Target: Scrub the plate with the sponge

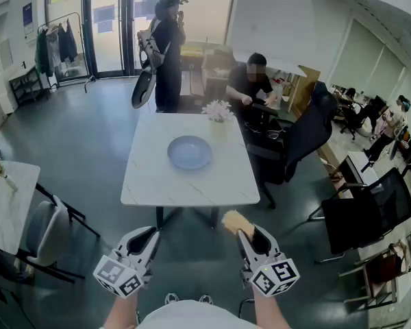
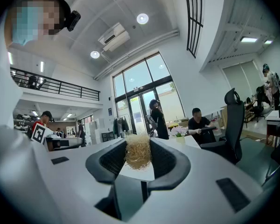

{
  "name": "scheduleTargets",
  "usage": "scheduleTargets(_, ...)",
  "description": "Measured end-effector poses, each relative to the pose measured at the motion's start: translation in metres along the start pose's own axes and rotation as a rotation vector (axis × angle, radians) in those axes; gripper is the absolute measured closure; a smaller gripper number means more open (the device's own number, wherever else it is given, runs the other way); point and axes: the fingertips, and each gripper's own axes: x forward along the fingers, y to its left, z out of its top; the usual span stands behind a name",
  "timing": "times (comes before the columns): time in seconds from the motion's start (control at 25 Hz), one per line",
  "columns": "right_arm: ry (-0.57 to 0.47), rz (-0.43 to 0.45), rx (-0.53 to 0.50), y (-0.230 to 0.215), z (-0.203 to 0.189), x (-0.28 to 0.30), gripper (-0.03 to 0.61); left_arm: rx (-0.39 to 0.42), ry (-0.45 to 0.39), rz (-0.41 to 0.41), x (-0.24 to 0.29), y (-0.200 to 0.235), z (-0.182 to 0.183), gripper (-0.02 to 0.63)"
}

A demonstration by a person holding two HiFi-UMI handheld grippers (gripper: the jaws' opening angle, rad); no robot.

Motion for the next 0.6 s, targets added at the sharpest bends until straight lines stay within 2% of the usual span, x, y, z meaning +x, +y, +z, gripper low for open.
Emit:
scheduleTargets(0.28, -0.013, -0.005, 0.013, 0.006, 0.000, 0.007, 0.419, -0.007, -0.004, 0.004, -0.006, 0.013, 0.001, 0.546)
scheduleTargets(0.44, -0.064, 0.004, 0.074, 0.013, 0.003, 0.010, 0.419, -0.016, -0.012, -0.004, -0.013, 0.020, 0.002, 0.546)
scheduleTargets(0.6, -0.071, -0.017, 0.082, 0.020, -0.001, 0.012, 0.419, -0.023, -0.019, -0.021, -0.018, 0.030, 0.002, 0.546)
